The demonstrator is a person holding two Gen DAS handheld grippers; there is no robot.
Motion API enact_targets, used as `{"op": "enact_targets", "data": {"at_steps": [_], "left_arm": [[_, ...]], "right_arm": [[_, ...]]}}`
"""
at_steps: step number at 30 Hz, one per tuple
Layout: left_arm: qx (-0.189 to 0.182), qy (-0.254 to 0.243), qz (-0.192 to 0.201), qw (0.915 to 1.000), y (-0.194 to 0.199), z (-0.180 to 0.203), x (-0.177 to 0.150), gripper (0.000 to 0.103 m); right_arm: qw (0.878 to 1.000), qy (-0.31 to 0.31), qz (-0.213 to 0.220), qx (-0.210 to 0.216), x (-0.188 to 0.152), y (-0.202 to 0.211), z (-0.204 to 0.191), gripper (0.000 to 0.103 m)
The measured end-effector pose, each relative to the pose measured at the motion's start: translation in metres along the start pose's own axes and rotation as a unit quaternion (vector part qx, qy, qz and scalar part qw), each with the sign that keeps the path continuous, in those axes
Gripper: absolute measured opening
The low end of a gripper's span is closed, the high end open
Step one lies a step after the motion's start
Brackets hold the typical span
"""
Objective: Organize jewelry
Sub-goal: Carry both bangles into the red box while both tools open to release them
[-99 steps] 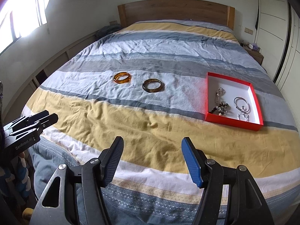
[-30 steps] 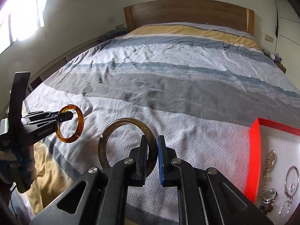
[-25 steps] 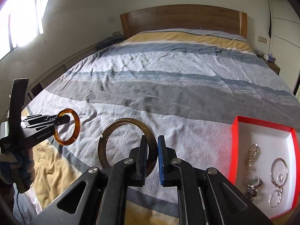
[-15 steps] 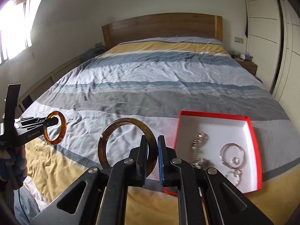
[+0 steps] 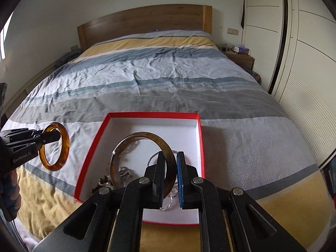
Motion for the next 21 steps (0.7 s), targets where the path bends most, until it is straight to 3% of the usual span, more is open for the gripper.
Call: {"op": "enact_targets", "data": {"at_steps": [5, 10, 21], "left_arm": [[0.015, -0.037, -0.013, 0.9991, -0.045, 0.036, 0.009, 0.009], [0.029, -0.048, -0.03, 0.998, -0.079, 0.044, 0.007, 0.009], [0.046, -0.056, -0.037, 0.9967, -0.102, 0.048, 0.003, 0.009]], "right_arm": [[1.0, 0.001, -0.02, 0.005, -0.002, -0.04, 0.008, 0.01], [0.999, 0.004, -0.045, 0.006, -0.007, -0.075, 0.01, 0.01], [0.997, 0.028, -0.071, -0.009, -0.014, -0.098, 0.009, 0.009]]}}
Point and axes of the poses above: each gripper's, at about its wrist camera, not at the fingertips, and y roughly against the way its jaws point, z to its right, x to its top, the point moved 5 cm from there along -y, roughly the way its jaws point, and after that the axes turned 6 degrees about y, right-handed, at the moved point
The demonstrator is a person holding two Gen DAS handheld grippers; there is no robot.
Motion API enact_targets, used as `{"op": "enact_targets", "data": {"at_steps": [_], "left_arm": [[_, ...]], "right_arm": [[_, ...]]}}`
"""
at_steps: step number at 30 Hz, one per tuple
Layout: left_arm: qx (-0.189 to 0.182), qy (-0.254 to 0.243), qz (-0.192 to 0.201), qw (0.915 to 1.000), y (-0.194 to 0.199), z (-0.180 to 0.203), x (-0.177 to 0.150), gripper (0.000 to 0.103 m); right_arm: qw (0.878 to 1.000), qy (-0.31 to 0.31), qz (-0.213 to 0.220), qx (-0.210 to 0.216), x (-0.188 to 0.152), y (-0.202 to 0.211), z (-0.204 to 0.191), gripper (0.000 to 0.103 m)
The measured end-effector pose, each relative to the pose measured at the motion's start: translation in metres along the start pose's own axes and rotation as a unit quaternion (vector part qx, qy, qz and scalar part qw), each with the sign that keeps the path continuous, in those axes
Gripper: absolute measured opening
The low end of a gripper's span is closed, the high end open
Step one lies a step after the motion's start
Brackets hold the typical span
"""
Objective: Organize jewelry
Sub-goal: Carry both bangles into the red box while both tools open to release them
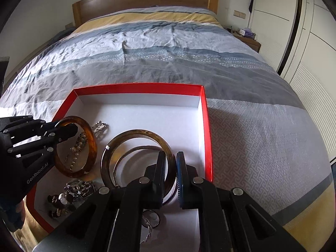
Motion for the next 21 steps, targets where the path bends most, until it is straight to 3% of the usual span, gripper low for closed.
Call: {"op": "enact_targets", "data": {"at_steps": [5, 9, 14, 17, 21], "left_arm": [[-0.009, 0.007, -0.006, 0.9999, 0.002, -0.001, 0.001, 0.01], [-0.018, 0.005, -0.012, 0.9998, 0.005, 0.0, 0.001, 0.011], [-0.02, 0.003, -0.011, 0.9997, 0.016, 0.001, -0.002, 0.014], [-0.021, 0.007, -0.008, 0.9997, 0.026, -0.001, -0.003, 0.024], [-0.026, 0.015, -0.004, 0.9995, 0.046, -0.006, -0.006, 0.025]], "right_arm": [[1.0, 0.003, -0.004, -0.006, -0.001, 0.002, -0.002, 0.012], [1.0, 0.002, -0.001, -0.014, 0.0, 0.008, 0.0, 0.028], [1.0, 0.002, 0.006, -0.023, 0.0, 0.026, 0.001, 0.035], [1.0, -0.004, 0.01, -0.024, -0.002, 0.04, 0.004, 0.036], [0.999, -0.013, 0.016, -0.027, -0.008, 0.066, 0.006, 0.037]]}}
Point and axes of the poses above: each gripper's, at about its wrist camera, not at the fingertips, and y roughly against the way its jaws point, z to its right, x to its top, the point moved 5 cm from there along -y, roughly the way its jaws point, and after that the axes turned 6 degrees about y, right-handed, at the moved point
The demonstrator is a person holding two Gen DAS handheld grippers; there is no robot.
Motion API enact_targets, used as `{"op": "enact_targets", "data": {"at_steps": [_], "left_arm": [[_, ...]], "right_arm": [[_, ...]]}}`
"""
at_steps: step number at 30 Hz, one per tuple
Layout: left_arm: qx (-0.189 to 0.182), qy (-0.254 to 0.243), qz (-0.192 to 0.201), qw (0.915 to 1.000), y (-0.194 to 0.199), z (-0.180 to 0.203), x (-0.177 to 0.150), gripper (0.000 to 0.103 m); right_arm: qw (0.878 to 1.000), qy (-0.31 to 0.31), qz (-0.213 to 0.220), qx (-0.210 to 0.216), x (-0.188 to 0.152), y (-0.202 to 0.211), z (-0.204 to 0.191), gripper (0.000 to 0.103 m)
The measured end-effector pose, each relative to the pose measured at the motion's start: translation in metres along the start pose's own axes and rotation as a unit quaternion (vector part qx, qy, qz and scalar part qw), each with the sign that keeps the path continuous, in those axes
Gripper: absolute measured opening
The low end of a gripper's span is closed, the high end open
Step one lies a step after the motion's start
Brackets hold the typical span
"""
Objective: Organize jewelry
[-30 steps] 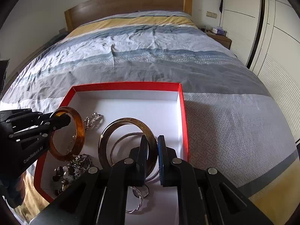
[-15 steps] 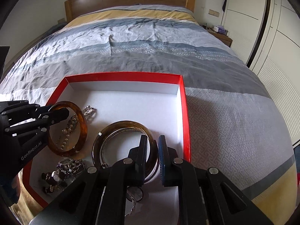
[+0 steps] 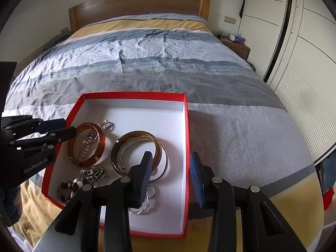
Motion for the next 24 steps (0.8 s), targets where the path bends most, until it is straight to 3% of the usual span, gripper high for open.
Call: {"op": "enact_targets", "data": {"at_steps": [7, 10, 24], "left_arm": [[0.002, 0.019, 0.021, 0.9996, 0.058, -0.015, -0.019, 0.029], [0.01, 0.031, 0.037, 0.9988, 0.091, -0.025, -0.033, 0.043], [0.07, 0.099, 0.077, 0.9896, 0.225, -0.094, -0.117, 0.044]], "right_arm": [[1.0, -0.016, 0.013, 0.014, -0.011, 0.052, -0.012, 0.044], [0.999, -0.01, 0.014, 0.027, -0.019, 0.074, -0.03, 0.049], [0.996, 0.013, 0.038, 0.082, -0.059, 0.178, -0.126, 0.064]]}}
Point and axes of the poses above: each gripper's, at about its wrist camera, not at the fingertips, and y roughly against the way its jaws point, z to its right, x to its top, the point moved 5 cm from there along -y, roughly the way its jaws point, and after that the axes turned 6 degrees about y, right-handed, at the moved point
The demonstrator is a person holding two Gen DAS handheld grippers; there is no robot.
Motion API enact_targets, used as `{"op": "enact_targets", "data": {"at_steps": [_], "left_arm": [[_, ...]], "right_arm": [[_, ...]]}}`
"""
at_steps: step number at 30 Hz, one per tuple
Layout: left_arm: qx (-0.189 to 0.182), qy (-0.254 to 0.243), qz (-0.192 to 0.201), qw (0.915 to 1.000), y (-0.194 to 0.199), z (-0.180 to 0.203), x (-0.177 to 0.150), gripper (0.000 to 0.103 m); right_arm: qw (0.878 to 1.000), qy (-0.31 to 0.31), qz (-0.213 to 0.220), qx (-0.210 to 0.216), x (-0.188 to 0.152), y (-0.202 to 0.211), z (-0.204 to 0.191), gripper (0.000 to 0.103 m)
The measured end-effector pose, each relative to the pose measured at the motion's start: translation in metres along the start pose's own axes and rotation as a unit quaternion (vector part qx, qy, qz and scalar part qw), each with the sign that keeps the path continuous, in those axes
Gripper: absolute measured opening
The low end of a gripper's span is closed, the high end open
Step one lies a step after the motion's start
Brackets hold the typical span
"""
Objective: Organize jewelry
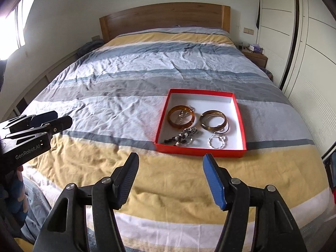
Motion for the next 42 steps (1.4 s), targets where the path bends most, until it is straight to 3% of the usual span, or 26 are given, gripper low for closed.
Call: {"op": "enact_targets", "data": {"at_steps": [9, 15, 22, 42], "left_arm": [[0.019, 0.021, 0.049, 0.9984, 0.064, -0.047, -0.032, 0.044], [0.018, 0.034, 0.035, 0.9986, 0.085, -0.068, -0.055, 0.044], [0.028, 0.038, 0.028, 0.9985, 0.095, -0.081, -0.075, 0.044], [0.008, 0.049, 0.039, 0.998, 0.113, -0.095, -0.1, 0.044]], "right_arm": [[1.0, 0.007, 0.019, 0.015, -0.014, 0.036, -0.049, 0.074], [1.0, 0.007, 0.021, 0.016, -0.026, 0.046, -0.068, 0.074], [1.0, -0.002, 0.018, 0.009, -0.045, 0.053, -0.075, 0.076], [1.0, 0.0, 0.004, -0.009, -0.076, 0.063, -0.082, 0.079]]}}
Point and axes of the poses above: each gripper's, at about its wrist camera, not at the fingertips, and y roughly against the way its jaws point, z to its right, x to its top, the point moved 5 cm from there along -y, roughly the way its jaws point, and after that the axes turned 6 degrees about y, right-handed, at the moved point
